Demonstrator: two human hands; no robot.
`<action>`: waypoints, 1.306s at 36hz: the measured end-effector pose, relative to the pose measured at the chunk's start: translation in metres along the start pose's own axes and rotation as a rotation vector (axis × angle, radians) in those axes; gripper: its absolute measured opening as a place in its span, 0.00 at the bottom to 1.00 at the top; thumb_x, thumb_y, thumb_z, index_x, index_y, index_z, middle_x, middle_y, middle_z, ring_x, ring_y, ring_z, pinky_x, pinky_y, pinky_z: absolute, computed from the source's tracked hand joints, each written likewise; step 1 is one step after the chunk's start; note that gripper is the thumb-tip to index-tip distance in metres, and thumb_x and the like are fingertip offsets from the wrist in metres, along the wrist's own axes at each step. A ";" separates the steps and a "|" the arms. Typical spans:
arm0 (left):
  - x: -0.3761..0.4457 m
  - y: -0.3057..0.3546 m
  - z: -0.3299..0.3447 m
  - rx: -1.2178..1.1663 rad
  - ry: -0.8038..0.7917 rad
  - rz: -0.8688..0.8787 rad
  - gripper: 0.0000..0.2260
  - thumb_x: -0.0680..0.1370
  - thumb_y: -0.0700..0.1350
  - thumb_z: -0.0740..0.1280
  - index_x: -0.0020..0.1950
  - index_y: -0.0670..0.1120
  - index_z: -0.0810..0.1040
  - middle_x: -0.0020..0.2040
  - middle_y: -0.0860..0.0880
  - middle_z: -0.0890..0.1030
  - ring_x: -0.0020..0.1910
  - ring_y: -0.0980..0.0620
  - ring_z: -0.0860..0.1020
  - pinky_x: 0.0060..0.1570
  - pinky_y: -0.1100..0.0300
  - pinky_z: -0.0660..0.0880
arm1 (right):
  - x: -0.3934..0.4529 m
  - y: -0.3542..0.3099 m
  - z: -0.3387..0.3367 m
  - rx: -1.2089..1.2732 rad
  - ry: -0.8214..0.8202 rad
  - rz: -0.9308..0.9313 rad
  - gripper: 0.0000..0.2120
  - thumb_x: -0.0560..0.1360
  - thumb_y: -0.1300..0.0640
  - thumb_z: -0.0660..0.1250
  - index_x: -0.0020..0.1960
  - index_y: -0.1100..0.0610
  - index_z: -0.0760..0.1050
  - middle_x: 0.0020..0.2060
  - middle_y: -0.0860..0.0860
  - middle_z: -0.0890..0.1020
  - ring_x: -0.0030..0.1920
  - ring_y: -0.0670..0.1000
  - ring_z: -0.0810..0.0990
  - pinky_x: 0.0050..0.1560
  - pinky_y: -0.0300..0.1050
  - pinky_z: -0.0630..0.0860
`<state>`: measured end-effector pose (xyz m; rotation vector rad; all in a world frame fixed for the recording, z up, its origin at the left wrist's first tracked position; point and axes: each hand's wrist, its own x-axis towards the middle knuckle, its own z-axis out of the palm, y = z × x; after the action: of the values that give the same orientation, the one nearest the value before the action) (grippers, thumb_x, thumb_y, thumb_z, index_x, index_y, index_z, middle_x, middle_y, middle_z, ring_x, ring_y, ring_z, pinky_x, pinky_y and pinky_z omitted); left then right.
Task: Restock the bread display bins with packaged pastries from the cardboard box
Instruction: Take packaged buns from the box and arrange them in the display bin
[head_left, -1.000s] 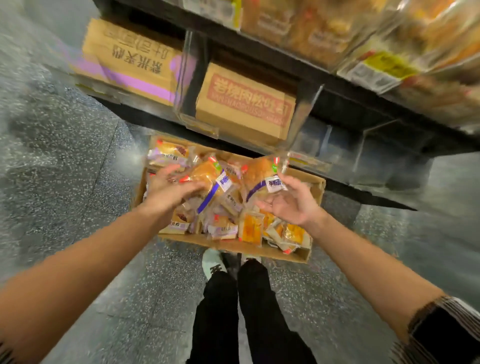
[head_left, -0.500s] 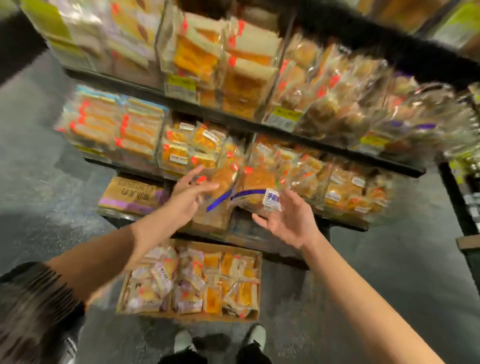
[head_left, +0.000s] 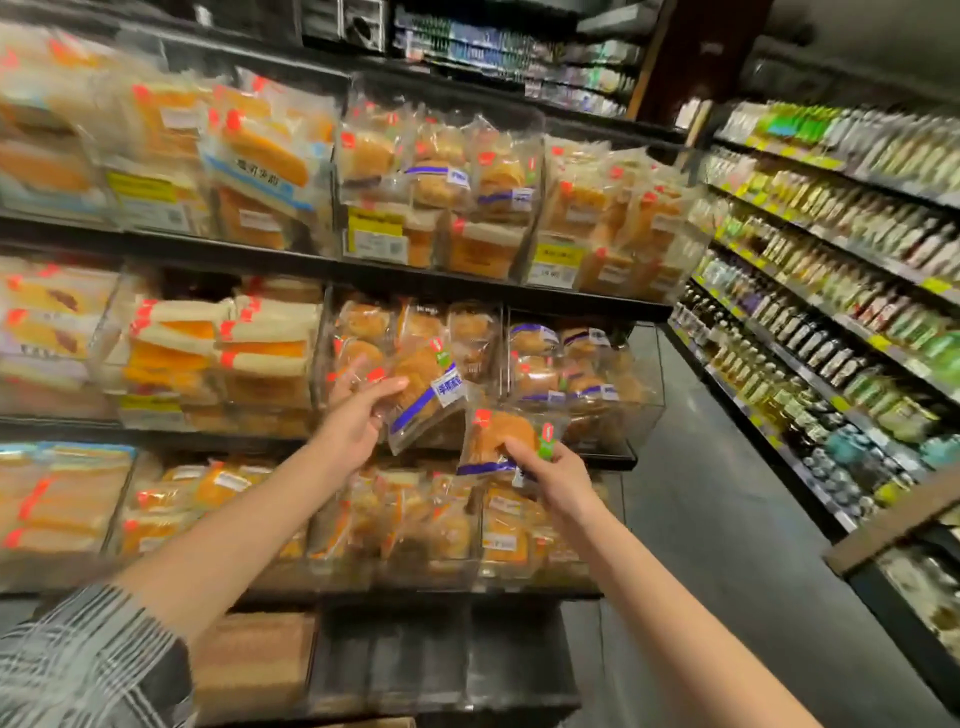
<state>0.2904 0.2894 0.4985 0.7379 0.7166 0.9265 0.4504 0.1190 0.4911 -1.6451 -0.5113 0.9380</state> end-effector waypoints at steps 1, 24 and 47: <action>0.004 0.000 0.014 -0.002 -0.005 0.010 0.26 0.72 0.30 0.69 0.68 0.45 0.70 0.53 0.48 0.81 0.45 0.54 0.82 0.39 0.62 0.79 | 0.007 -0.005 -0.013 -0.015 0.023 -0.015 0.14 0.70 0.52 0.75 0.52 0.58 0.78 0.47 0.55 0.85 0.49 0.55 0.84 0.55 0.54 0.79; 0.079 -0.056 0.112 -0.026 0.130 0.015 0.14 0.76 0.43 0.69 0.62 0.47 0.76 0.44 0.50 0.85 0.42 0.52 0.84 0.32 0.58 0.80 | 0.241 -0.058 -0.086 -0.326 0.312 -0.095 0.39 0.73 0.44 0.71 0.74 0.63 0.59 0.68 0.61 0.71 0.68 0.62 0.70 0.67 0.55 0.68; 0.098 -0.070 0.111 0.192 0.026 0.067 0.29 0.67 0.41 0.71 0.68 0.45 0.72 0.57 0.43 0.82 0.55 0.47 0.81 0.55 0.50 0.79 | 0.272 -0.011 -0.060 -1.144 0.013 -0.692 0.29 0.80 0.38 0.45 0.78 0.48 0.55 0.78 0.51 0.53 0.78 0.53 0.44 0.76 0.52 0.42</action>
<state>0.4502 0.3211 0.4814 0.9255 0.8159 0.9383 0.6606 0.2886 0.4203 -2.1713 -1.6832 0.0395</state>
